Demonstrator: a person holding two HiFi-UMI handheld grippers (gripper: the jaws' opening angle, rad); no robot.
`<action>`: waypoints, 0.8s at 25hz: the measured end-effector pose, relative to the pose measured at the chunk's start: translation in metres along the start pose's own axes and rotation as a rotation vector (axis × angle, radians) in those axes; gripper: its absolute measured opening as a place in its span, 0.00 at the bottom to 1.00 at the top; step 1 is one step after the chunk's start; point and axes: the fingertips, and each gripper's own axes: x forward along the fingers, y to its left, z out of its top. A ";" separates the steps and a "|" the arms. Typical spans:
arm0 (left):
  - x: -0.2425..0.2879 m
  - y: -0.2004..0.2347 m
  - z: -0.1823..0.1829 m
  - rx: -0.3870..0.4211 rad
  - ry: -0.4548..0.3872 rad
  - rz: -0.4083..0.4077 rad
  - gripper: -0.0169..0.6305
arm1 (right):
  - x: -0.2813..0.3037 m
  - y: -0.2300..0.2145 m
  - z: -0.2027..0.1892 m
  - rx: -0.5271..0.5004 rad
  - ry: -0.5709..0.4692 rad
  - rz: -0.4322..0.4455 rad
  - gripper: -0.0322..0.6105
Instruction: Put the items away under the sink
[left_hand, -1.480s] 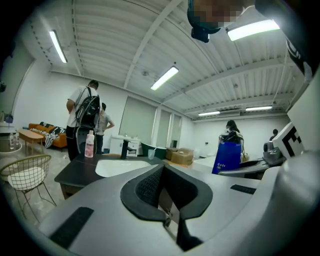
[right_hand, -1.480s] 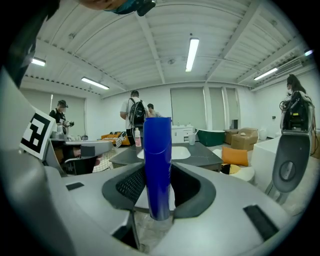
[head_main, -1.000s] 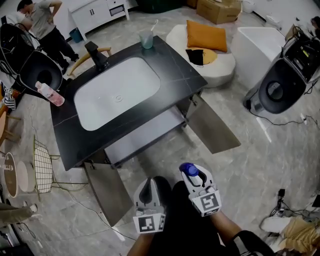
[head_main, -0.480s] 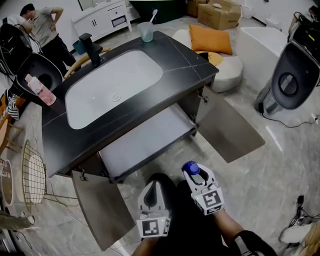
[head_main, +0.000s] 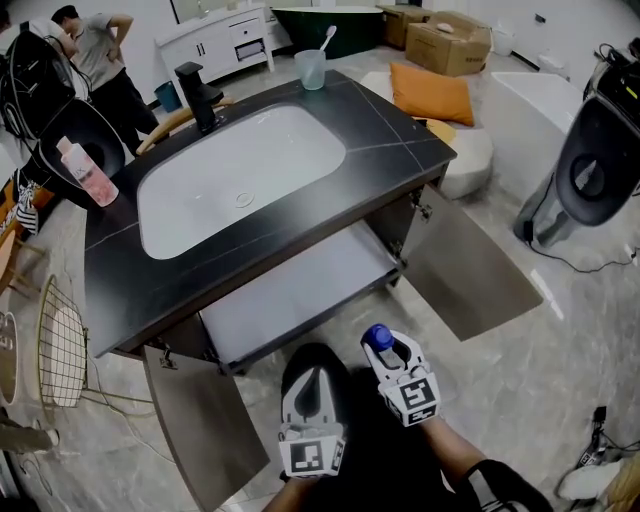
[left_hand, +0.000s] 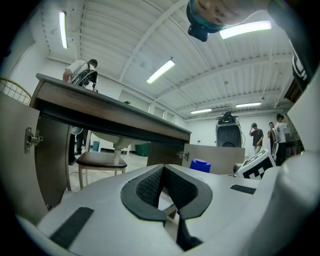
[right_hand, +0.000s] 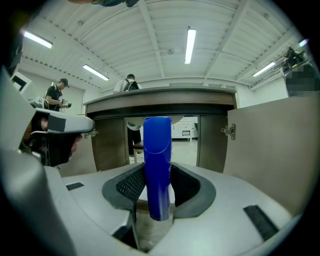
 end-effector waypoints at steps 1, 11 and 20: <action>0.003 0.002 -0.001 -0.006 0.000 0.004 0.05 | 0.007 -0.002 -0.001 -0.016 0.000 0.002 0.29; 0.019 0.020 0.003 -0.030 -0.007 0.014 0.05 | 0.068 -0.027 -0.018 -0.011 -0.007 -0.027 0.29; 0.027 0.033 0.002 0.010 -0.007 0.017 0.05 | 0.121 -0.054 -0.049 -0.012 0.023 -0.054 0.29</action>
